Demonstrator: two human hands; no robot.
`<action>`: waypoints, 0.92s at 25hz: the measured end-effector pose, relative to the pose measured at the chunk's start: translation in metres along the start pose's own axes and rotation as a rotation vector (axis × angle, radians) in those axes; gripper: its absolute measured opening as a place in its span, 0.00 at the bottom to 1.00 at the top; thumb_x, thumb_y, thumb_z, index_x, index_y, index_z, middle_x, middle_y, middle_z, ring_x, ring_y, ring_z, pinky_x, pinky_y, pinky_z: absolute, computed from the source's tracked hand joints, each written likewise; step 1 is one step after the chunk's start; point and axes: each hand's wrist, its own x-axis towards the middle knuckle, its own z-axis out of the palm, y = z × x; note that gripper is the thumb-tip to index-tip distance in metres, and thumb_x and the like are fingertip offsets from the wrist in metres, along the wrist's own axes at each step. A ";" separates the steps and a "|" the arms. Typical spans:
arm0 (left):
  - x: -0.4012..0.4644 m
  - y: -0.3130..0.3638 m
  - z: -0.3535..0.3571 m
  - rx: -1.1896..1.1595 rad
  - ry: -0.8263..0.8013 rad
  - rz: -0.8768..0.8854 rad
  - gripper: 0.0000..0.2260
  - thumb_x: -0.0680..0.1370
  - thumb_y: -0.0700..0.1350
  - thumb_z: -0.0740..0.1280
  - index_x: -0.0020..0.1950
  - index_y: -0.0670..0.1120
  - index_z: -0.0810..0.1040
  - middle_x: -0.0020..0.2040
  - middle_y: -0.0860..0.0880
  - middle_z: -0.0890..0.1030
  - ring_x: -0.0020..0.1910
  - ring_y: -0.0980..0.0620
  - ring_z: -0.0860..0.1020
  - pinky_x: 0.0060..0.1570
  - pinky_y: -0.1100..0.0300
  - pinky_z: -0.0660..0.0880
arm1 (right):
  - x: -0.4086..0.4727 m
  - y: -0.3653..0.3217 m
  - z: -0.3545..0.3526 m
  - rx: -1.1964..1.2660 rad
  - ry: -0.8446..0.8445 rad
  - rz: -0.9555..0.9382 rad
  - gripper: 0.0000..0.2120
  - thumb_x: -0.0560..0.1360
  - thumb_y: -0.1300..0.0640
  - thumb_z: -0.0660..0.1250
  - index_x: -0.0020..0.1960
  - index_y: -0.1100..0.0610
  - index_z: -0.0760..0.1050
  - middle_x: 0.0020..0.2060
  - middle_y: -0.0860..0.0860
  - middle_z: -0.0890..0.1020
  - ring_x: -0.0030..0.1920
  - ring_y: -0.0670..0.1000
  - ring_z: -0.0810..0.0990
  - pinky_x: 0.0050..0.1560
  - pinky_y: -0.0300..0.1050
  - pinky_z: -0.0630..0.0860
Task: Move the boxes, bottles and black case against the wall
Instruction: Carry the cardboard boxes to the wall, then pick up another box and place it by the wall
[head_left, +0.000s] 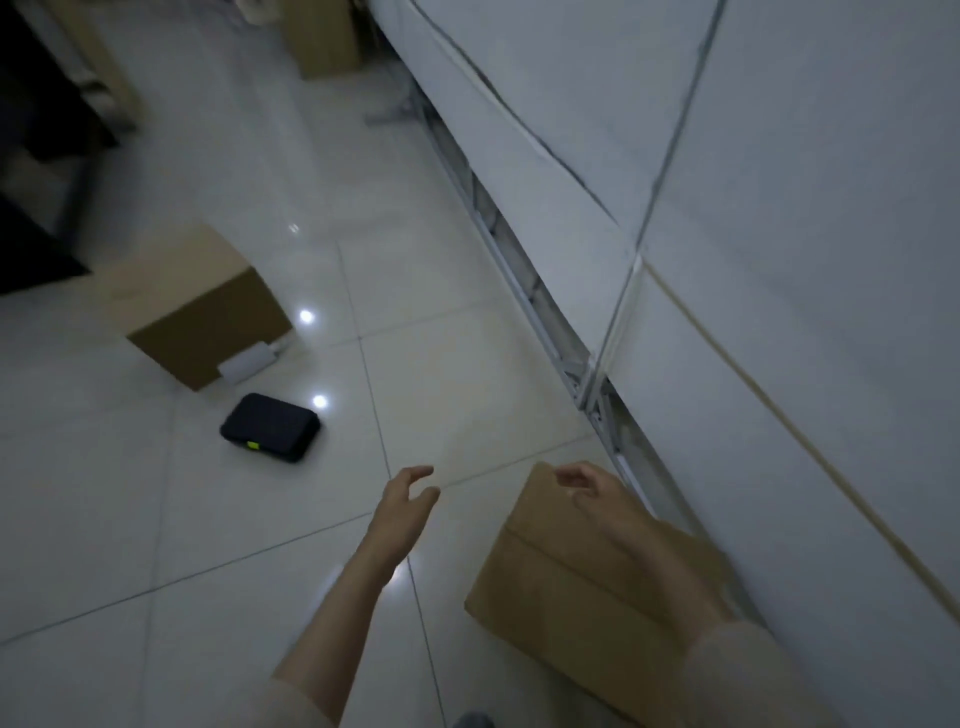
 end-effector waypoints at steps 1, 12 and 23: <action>-0.013 0.015 -0.023 -0.009 0.038 0.030 0.15 0.79 0.44 0.59 0.66 0.49 0.69 0.70 0.47 0.68 0.70 0.48 0.64 0.64 0.56 0.63 | -0.010 -0.022 -0.004 -0.021 -0.022 -0.032 0.16 0.76 0.71 0.57 0.62 0.65 0.71 0.61 0.59 0.76 0.61 0.54 0.74 0.48 0.31 0.70; -0.131 0.087 -0.236 -0.115 0.351 0.201 0.12 0.80 0.42 0.58 0.63 0.44 0.72 0.58 0.48 0.74 0.57 0.52 0.71 0.54 0.59 0.65 | -0.081 -0.257 0.029 -0.205 -0.148 -0.400 0.13 0.78 0.64 0.57 0.60 0.59 0.72 0.56 0.55 0.77 0.51 0.47 0.73 0.39 0.31 0.67; -0.141 -0.007 -0.493 -0.175 0.535 0.171 0.10 0.79 0.41 0.58 0.59 0.47 0.73 0.57 0.49 0.77 0.59 0.51 0.73 0.57 0.56 0.66 | -0.055 -0.432 0.268 -0.246 -0.386 -0.519 0.11 0.78 0.58 0.57 0.58 0.51 0.73 0.55 0.48 0.77 0.53 0.46 0.75 0.47 0.39 0.72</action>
